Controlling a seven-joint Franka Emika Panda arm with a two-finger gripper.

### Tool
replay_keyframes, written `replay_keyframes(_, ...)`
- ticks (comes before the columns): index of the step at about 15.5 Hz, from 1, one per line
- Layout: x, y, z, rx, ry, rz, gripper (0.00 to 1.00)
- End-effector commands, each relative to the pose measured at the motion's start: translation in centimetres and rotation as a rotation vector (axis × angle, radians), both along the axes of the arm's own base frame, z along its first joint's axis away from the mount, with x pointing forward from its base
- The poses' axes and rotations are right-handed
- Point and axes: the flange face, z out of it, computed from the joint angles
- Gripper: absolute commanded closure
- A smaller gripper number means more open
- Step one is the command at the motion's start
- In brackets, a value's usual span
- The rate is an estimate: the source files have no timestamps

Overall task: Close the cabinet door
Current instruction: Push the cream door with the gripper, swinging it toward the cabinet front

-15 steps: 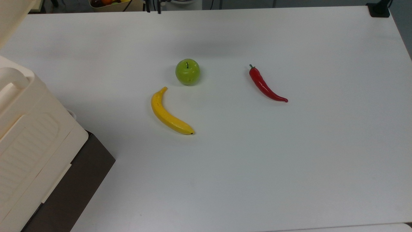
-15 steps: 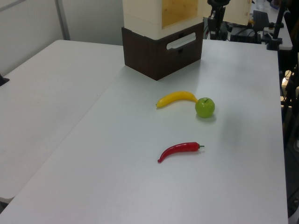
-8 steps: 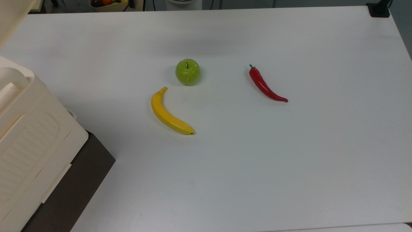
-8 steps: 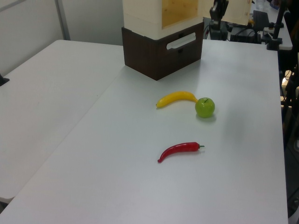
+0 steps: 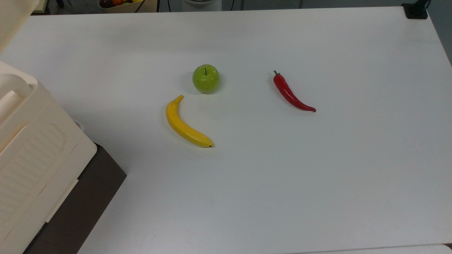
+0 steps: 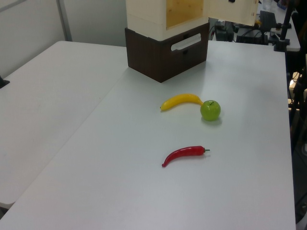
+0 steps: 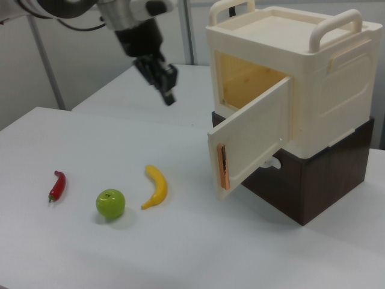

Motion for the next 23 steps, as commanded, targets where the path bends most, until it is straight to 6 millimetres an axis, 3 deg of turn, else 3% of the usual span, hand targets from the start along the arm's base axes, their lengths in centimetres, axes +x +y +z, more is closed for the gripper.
replay_keyframes(1,-1.2,-5.3,1.7,-0.045,-0.089,-0.077,1.0)
replay_keyframes(6,-3.8,-12.0,3.1,-0.087,-0.187,-0.175,1.0)
replay_keyframes(11,-5.9,-15.9,3.0,-0.119,-0.197,-0.199,1.0)
replay_keyframes(17,-6.7,-17.2,0.5,-0.093,-0.123,-0.196,1.0)
replay_keyframes(23,-3.7,-15.3,-1.8,-0.06,-0.083,-0.17,1.0)
